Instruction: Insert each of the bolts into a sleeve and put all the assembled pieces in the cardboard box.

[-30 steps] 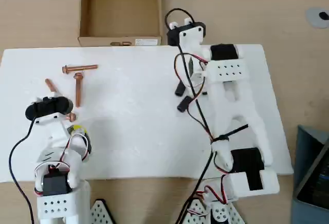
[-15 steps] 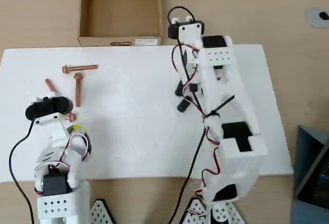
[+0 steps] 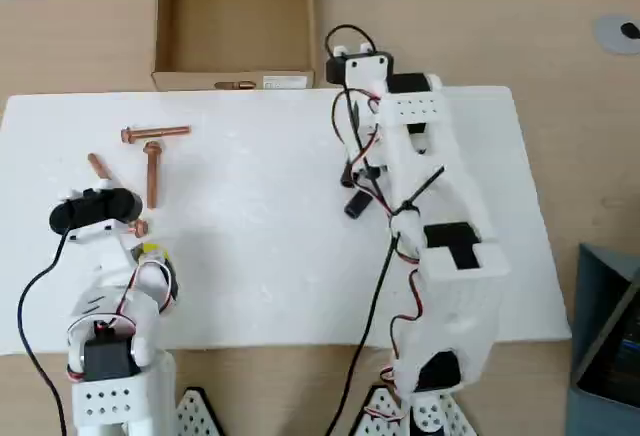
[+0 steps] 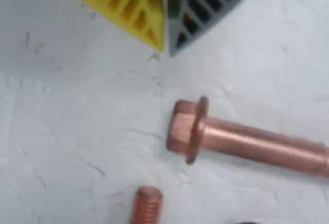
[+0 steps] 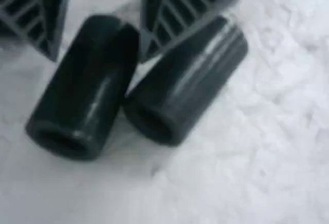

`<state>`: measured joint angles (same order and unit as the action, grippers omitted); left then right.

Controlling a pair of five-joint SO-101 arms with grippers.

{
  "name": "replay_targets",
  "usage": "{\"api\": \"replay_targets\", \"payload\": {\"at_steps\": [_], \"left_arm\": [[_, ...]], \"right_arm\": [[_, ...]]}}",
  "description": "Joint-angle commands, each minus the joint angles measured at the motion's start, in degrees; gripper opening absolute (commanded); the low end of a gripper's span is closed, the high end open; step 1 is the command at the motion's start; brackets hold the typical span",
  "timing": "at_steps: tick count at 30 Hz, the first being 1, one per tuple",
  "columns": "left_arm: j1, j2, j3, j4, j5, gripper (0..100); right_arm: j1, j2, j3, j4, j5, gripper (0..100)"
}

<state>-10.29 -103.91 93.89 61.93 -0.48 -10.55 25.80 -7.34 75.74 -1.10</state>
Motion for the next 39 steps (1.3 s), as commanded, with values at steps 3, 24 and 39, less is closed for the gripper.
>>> {"api": "replay_targets", "payload": {"at_steps": [3, 24, 39], "left_arm": [[-0.18, -0.40, -0.44, 0.18, -0.26, 0], [-0.18, -0.40, -0.44, 0.18, -0.26, 0], [-0.18, -0.40, -0.35, 0.18, -0.18, 0]], "right_arm": [[1.45, 1.63, -2.42, -1.76, -0.35, 12.3], [2.95, 8.92, -14.73, 4.66, 1.23, 4.1], [3.56, 3.30, -44.62, 26.73, 0.79, 4.0]]}}
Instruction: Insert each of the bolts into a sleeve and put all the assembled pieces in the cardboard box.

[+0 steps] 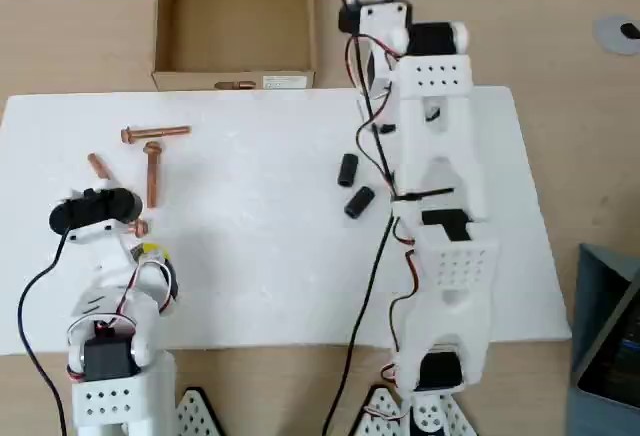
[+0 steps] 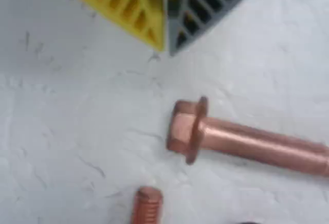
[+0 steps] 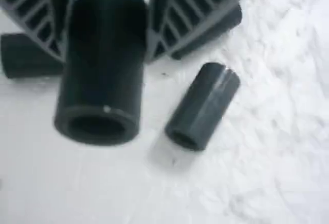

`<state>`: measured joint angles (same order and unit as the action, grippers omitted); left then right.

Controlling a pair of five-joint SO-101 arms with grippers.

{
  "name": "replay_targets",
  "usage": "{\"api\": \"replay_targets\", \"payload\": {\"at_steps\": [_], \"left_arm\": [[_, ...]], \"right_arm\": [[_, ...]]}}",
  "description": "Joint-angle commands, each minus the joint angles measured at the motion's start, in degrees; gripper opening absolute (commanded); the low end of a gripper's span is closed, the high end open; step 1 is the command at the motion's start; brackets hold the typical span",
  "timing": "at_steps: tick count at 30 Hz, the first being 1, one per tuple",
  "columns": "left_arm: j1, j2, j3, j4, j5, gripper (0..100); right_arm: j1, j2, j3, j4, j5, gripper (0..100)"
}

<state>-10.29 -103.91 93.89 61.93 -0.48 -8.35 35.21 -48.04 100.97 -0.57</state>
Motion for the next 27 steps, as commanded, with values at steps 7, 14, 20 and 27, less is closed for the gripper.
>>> {"api": "replay_targets", "payload": {"at_steps": [7, 14, 20, 27], "left_arm": [[-0.18, -0.40, -0.35, 0.18, -0.18, 0], [-0.18, -0.40, -0.44, 0.18, -0.18, 0], [-0.44, -0.40, -0.44, 0.18, 0.00, 0], [-0.44, 0.04, -2.46, 0.18, -0.09, 0]], "right_arm": [[1.36, -19.65, 2.77, 1.41, 0.53, 0.9], [1.27, -36.18, 18.59, 1.41, 0.35, 1.0], [1.45, -50.59, 33.36, 1.14, 0.35, 1.0], [2.51, -63.08, 51.21, -1.32, 0.53, 1.0]]}}
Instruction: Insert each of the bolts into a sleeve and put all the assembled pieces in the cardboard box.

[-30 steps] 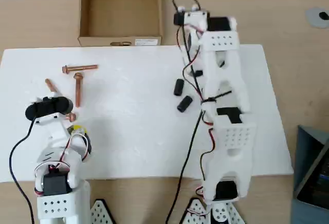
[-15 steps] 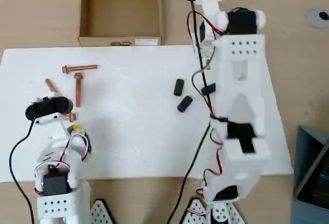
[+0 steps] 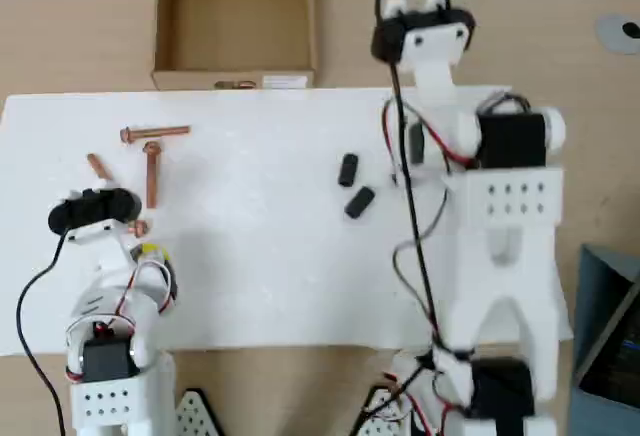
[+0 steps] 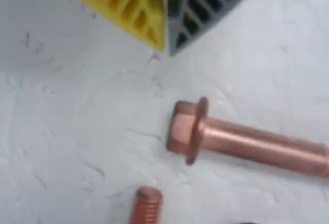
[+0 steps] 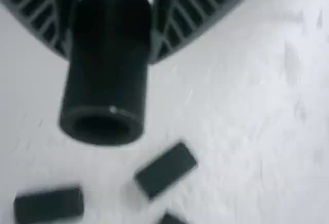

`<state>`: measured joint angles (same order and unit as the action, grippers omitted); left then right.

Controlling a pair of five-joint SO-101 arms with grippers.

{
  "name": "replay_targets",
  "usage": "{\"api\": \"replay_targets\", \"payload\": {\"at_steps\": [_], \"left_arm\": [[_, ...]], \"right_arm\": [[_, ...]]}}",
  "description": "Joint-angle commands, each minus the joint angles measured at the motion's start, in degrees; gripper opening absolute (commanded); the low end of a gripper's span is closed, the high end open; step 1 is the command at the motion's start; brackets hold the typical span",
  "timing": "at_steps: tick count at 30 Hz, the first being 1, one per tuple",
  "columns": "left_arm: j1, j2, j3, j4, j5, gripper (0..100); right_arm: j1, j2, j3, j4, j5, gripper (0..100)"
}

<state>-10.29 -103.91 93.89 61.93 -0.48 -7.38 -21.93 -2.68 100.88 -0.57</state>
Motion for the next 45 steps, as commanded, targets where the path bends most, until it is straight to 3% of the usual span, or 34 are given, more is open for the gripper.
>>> {"api": "replay_targets", "payload": {"at_steps": [1, 9, 22, 29, 38, 45], "left_arm": [[-0.44, 0.04, -3.34, 0.18, -0.18, 0], [-0.35, 6.64, -15.21, 4.48, -1.85, 1], [-0.44, 47.34, -45.10, 5.10, -3.08, 0], [-0.44, 66.42, -62.42, 12.84, -1.49, 1], [-0.18, 94.55, -89.58, 28.57, -1.49, 1], [-0.18, 110.73, -104.88, 33.85, -1.49, 0]], "right_arm": [[2.24, -7.69, 8.66, -2.20, 0.62, 1.0], [6.46, -21.32, 27.91, -11.16, 0.70, 0.9], [11.56, -27.03, 36.00, -13.89, 0.53, 0.9], [15.78, -27.03, 36.00, -13.80, 0.70, 0.9], [15.78, -26.95, 36.00, -13.89, 0.44, 0.9], [15.78, -27.03, 36.00, -13.89, 0.35, 0.9]]}}
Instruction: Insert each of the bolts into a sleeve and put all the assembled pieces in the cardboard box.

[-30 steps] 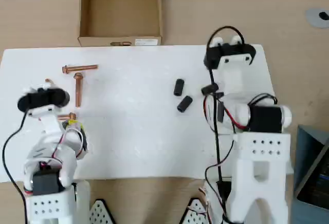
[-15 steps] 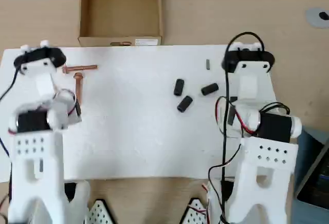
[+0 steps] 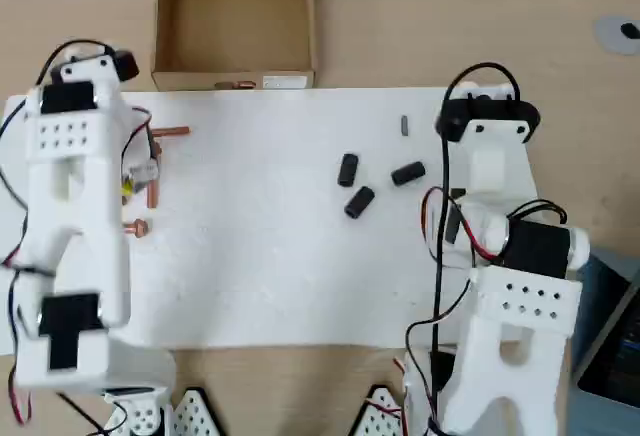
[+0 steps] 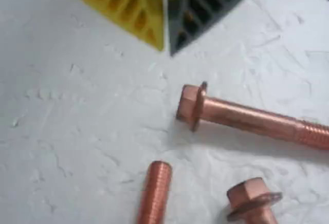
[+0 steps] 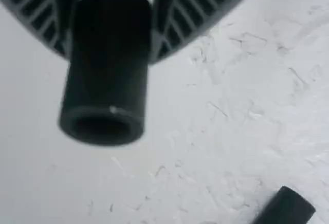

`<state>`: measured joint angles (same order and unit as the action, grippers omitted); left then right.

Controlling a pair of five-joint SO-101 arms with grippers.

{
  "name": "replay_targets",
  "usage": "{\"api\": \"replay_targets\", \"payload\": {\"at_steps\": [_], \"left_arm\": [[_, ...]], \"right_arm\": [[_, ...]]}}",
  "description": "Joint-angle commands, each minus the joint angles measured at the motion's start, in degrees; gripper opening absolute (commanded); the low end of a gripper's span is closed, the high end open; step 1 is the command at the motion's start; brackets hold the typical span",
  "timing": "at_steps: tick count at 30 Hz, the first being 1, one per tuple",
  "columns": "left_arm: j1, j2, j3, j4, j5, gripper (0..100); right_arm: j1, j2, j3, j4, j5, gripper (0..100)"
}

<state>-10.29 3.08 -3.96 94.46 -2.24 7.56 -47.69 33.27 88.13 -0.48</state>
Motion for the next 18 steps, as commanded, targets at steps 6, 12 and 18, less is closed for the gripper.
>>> {"api": "replay_targets", "payload": {"at_steps": [6, 12, 18], "left_arm": [[-0.18, 11.47, -14.24, 4.22, 0.35, 1], [-0.35, 15.87, -18.20, 4.92, 0.26, 2], [-0.44, 23.25, -24.00, 4.92, 0.18, 9]], "right_arm": [[0.84, -1.36, 0.04, -1.14, 0.26, 0.9], [0.84, -1.36, 0.04, -1.14, 0.26, 0.9], [0.84, -1.36, 0.04, -1.14, 0.26, 0.9]]}}
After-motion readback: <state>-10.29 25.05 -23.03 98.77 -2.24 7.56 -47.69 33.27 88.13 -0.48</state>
